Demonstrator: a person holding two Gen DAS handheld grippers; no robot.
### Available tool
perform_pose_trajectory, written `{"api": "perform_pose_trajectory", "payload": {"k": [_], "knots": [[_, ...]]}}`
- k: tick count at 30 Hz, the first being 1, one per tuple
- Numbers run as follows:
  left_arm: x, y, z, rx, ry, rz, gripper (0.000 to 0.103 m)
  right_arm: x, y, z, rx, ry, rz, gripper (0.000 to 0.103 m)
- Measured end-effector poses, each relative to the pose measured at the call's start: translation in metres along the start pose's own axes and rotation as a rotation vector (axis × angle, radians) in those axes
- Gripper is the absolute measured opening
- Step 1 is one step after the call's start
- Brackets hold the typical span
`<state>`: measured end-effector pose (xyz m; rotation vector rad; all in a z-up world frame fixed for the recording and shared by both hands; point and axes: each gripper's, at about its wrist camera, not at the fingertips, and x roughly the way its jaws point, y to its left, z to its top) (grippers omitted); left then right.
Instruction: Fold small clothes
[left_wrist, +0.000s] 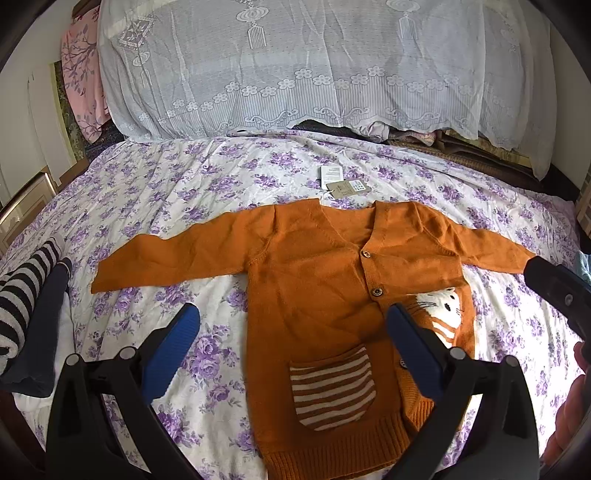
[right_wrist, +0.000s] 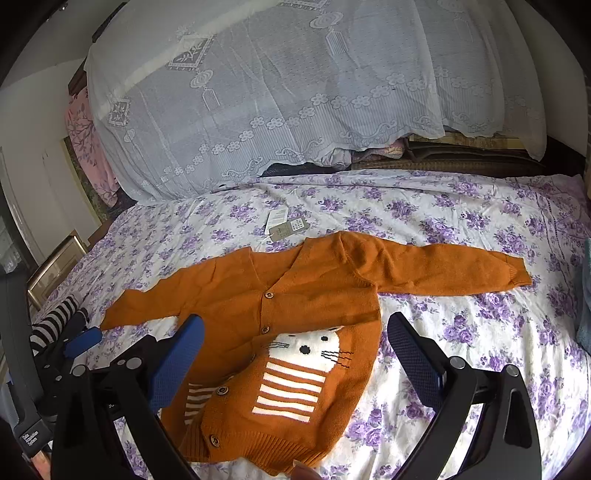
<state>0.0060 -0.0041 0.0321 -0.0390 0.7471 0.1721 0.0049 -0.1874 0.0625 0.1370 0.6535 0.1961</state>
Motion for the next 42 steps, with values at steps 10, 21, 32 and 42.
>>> {"api": "perform_pose_trajectory", "payload": {"k": [10, 21, 32, 42], "knots": [[0.0001, -0.001, 0.0014, -0.001, -0.006, 0.025, 0.099, -0.0002, 0.0002, -0.0002, 0.001, -0.001, 0.0, 0.1], [-0.0021, 0.0005, 0.0008, 0.003, -0.017, 0.044, 0.099, -0.0008, -0.0005, 0.0, 0.004, -0.001, 0.002, 0.1], [-0.0035, -0.0019, 0.0017, 0.009, -0.023, 0.06, 0.099, -0.0011, -0.0011, -0.0004, 0.011, 0.0, 0.005, 0.1], [-0.0001, 0.0018, -0.0003, 0.007, -0.012, 0.057, 0.099, -0.0007, -0.0012, -0.0014, 0.013, 0.0, 0.006, 0.1]]}}
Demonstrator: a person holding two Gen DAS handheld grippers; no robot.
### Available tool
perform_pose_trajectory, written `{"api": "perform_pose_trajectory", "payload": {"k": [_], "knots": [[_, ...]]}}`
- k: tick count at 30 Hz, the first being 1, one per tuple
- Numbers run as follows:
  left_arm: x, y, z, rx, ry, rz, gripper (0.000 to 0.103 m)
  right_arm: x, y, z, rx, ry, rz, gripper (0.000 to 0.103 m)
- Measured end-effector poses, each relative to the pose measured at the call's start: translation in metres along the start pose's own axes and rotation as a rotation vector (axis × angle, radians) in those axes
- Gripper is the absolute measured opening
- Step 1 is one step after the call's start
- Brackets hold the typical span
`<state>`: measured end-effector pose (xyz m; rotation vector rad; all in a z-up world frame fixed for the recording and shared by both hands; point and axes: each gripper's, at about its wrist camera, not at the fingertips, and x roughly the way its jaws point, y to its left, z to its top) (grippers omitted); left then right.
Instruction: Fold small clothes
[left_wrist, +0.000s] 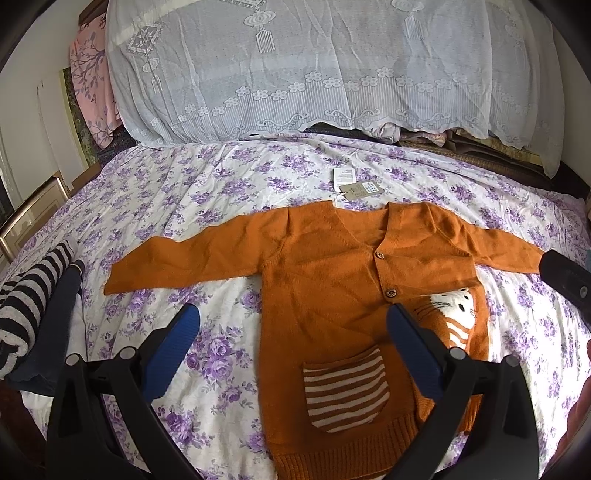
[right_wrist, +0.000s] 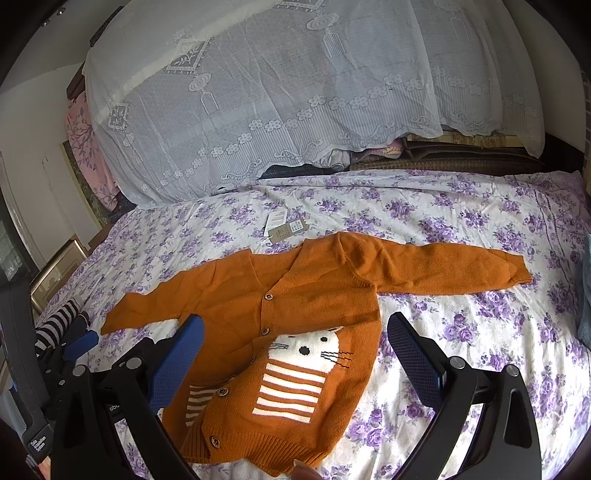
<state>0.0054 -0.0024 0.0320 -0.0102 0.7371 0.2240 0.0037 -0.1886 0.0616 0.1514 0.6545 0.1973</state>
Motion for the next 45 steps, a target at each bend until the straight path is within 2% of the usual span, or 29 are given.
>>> {"api": "perform_pose_trajectory", "payload": {"k": [17, 21, 25, 28, 31, 35, 36, 37, 38, 41, 43, 45], "knots": [[0.011, 0.003, -0.006, -0.015, 0.028, -0.01, 0.099, 0.013, -0.004, -0.008, 0.022, 0.025, 0.005, 0.1], [0.016, 0.004, -0.009, -0.014, 0.049, -0.038, 0.099, 0.018, -0.007, -0.015, 0.026, 0.028, 0.033, 0.1], [0.041, 0.013, -0.029, -0.04, 0.142, -0.169, 0.099, 0.029, -0.025, -0.032, 0.069, 0.056, 0.093, 0.1], [0.067, 0.022, -0.054, -0.081, 0.245, -0.255, 0.099, 0.043, -0.051, -0.05, 0.189, 0.098, 0.166, 0.1], [0.088, 0.035, -0.081, -0.152, 0.326, -0.324, 0.099, 0.056, -0.083, -0.07, 0.362, 0.14, 0.232, 0.1], [0.084, 0.043, -0.094, -0.181, 0.291, -0.421, 0.099, 0.076, -0.11, -0.105, 0.506, 0.25, 0.289, 0.099], [0.084, 0.043, -0.093, -0.185, 0.291, -0.45, 0.099, 0.079, -0.113, -0.114, 0.517, 0.25, 0.323, 0.099], [0.083, 0.043, -0.094, -0.196, 0.297, -0.512, 0.099, 0.073, -0.11, -0.117, 0.465, 0.21, 0.345, 0.099], [0.083, 0.044, -0.094, -0.21, 0.305, -0.561, 0.098, 0.071, -0.107, -0.123, 0.434, 0.215, 0.369, 0.1], [0.085, 0.052, -0.1, -0.264, 0.329, -0.652, 0.098, 0.065, -0.094, -0.134, 0.315, 0.21, 0.377, 0.1], [0.085, 0.058, -0.103, -0.297, 0.326, -0.699, 0.098, 0.059, -0.089, -0.136, 0.34, 0.211, 0.38, 0.1], [0.087, 0.063, -0.103, -0.338, 0.332, -0.742, 0.098, 0.057, -0.084, -0.132, 0.381, 0.236, 0.462, 0.099]]}}
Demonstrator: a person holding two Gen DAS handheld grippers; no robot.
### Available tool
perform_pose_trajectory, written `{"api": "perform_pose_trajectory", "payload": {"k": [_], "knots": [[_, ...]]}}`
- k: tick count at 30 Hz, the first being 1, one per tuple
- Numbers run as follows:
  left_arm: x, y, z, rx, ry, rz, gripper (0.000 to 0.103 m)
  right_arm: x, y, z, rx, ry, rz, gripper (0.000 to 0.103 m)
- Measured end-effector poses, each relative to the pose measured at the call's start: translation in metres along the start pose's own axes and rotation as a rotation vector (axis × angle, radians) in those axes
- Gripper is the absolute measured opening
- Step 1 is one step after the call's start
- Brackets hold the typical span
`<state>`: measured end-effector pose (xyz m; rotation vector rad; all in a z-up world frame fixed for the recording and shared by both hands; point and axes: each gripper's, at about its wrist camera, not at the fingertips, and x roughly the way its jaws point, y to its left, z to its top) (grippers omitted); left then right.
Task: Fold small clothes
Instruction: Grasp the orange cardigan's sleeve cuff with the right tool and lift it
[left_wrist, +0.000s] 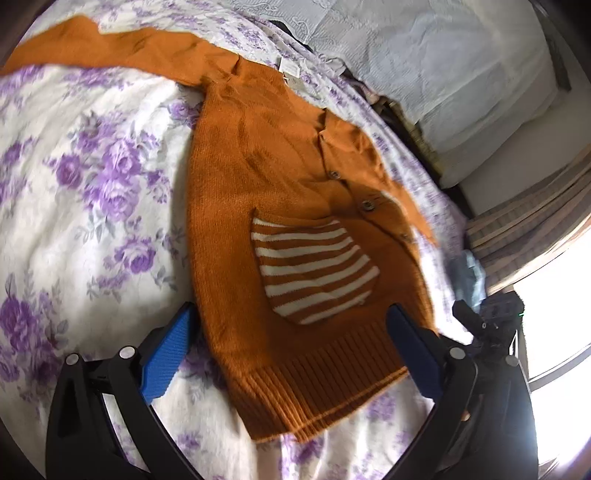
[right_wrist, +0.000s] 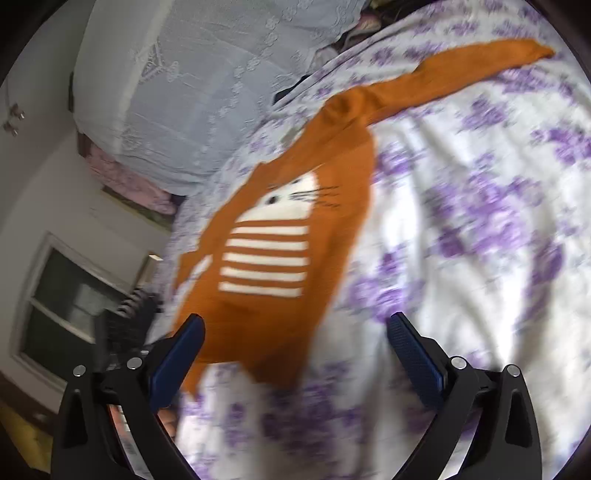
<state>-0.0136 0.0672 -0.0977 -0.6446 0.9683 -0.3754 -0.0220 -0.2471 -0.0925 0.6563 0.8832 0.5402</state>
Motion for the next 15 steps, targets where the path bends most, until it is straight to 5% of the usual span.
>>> {"api": "perform_pose_trajectory", "payload": {"k": [3, 8, 9, 13, 15], "knots": [[0.002, 0.008, 0.004, -0.05, 0.009, -0.057, 0.098, 0.018, 0.008, 0.002, 0.014, 0.052, 0.039, 0.079], [0.004, 0.01, 0.007, -0.066, 0.03, -0.129, 0.097, 0.048, -0.007, 0.005, 0.178, 0.133, 0.071, 0.013], [0.003, 0.009, 0.006, -0.067, 0.03, -0.128, 0.095, 0.047, -0.009, 0.003, 0.186, 0.128, 0.069, 0.009], [0.005, 0.014, 0.0, -0.079, 0.073, -0.141, 0.056, 0.027, -0.009, -0.001, 0.17, 0.091, 0.061, 0.006], [0.005, 0.014, -0.002, -0.075, 0.085, -0.13, 0.049, 0.006, -0.006, -0.001, 0.123, 0.06, 0.038, 0.006]]}}
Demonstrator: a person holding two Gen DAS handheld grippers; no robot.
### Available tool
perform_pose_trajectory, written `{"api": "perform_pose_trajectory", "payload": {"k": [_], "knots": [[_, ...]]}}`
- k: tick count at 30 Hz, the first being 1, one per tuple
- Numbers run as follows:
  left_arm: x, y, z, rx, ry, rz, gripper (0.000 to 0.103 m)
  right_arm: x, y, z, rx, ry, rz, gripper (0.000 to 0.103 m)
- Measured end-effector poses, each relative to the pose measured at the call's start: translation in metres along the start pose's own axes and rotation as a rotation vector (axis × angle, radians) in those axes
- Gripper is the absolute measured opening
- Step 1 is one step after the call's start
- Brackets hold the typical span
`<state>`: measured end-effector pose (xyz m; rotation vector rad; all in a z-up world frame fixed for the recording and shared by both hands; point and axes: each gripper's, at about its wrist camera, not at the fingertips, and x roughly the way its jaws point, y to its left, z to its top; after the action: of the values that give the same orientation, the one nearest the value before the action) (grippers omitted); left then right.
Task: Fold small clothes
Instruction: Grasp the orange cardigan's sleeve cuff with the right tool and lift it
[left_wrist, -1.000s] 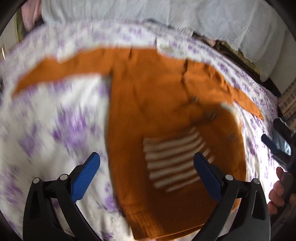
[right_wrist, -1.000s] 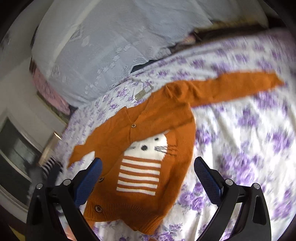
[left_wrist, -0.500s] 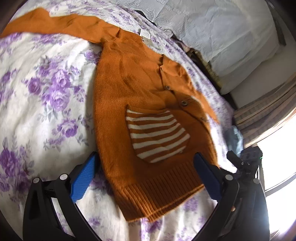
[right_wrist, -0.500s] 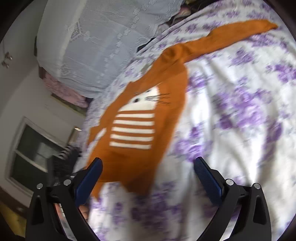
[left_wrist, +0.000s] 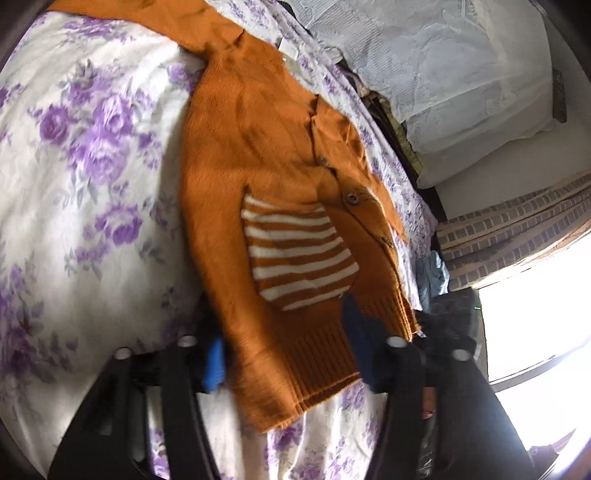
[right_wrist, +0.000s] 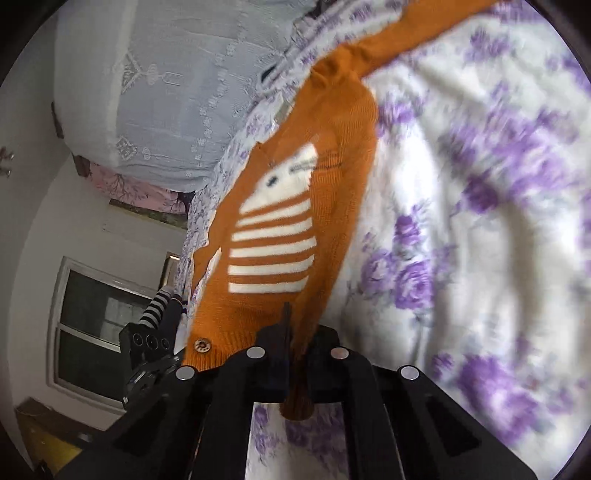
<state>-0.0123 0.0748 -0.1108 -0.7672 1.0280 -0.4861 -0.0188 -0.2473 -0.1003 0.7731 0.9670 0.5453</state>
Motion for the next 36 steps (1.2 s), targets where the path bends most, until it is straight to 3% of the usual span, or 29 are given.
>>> {"api": "perform_pose_trajectory", "payload": {"k": [2, 5, 9, 11, 15, 19, 21, 23, 27, 28, 29, 30, 31, 32, 34, 36], "knots": [[-0.003, 0.0, -0.005, 0.006, 0.011, 0.003, 0.048, -0.022, 0.001, 0.0, -0.046, -0.022, -0.057, 0.006], [-0.003, 0.002, -0.011, 0.021, 0.015, 0.036, 0.049, -0.029, -0.015, 0.003, -0.077, -0.008, -0.213, 0.006], [-0.003, -0.005, -0.013, 0.055, 0.005, 0.087, 0.045, -0.025, -0.026, 0.0, -0.093, 0.016, -0.237, 0.006], [-0.003, -0.005, -0.012, 0.069, 0.005, 0.156, 0.009, -0.027, -0.018, 0.004, -0.107, -0.003, -0.271, 0.013], [-0.012, 0.001, -0.012, 0.056, 0.02, 0.177, 0.007, -0.056, 0.007, 0.008, -0.215, -0.129, -0.389, 0.022], [-0.03, -0.02, -0.017, 0.158, -0.013, 0.284, 0.008, -0.05, 0.039, 0.014, -0.341, -0.135, -0.351, 0.041], [-0.039, -0.038, -0.015, 0.221, -0.071, 0.335, 0.016, -0.03, 0.051, 0.017, -0.383, -0.09, -0.328, 0.042], [-0.039, -0.053, -0.008, 0.262, -0.102, 0.346, 0.044, -0.005, 0.054, 0.02, -0.368, -0.037, -0.277, 0.042], [-0.017, -0.073, 0.01, 0.291, -0.069, 0.302, 0.048, 0.033, 0.055, 0.025, -0.354, 0.031, -0.261, 0.042], [-0.01, -0.075, 0.01, 0.3, -0.053, 0.301, 0.054, 0.04, 0.044, 0.028, -0.328, 0.061, -0.273, 0.041], [0.001, -0.072, 0.01, 0.317, -0.025, 0.323, 0.07, 0.042, 0.032, 0.029, -0.294, 0.073, -0.274, 0.029], [0.011, -0.067, 0.008, 0.327, 0.003, 0.362, 0.074, 0.038, 0.018, 0.029, -0.257, 0.073, -0.236, 0.025], [0.024, -0.051, 0.006, 0.303, 0.039, 0.431, 0.071, 0.034, 0.01, 0.031, -0.236, 0.073, -0.218, 0.013], [0.025, -0.046, 0.004, 0.315, 0.031, 0.429, 0.071, 0.026, 0.001, 0.035, -0.201, 0.078, -0.203, 0.011], [0.017, -0.05, 0.002, 0.36, 0.014, 0.431, 0.071, 0.008, -0.012, 0.04, -0.14, 0.051, -0.168, 0.015], [0.008, -0.051, 0.011, 0.347, -0.025, 0.416, 0.071, -0.019, -0.024, 0.06, -0.074, -0.056, -0.207, 0.026]]}}
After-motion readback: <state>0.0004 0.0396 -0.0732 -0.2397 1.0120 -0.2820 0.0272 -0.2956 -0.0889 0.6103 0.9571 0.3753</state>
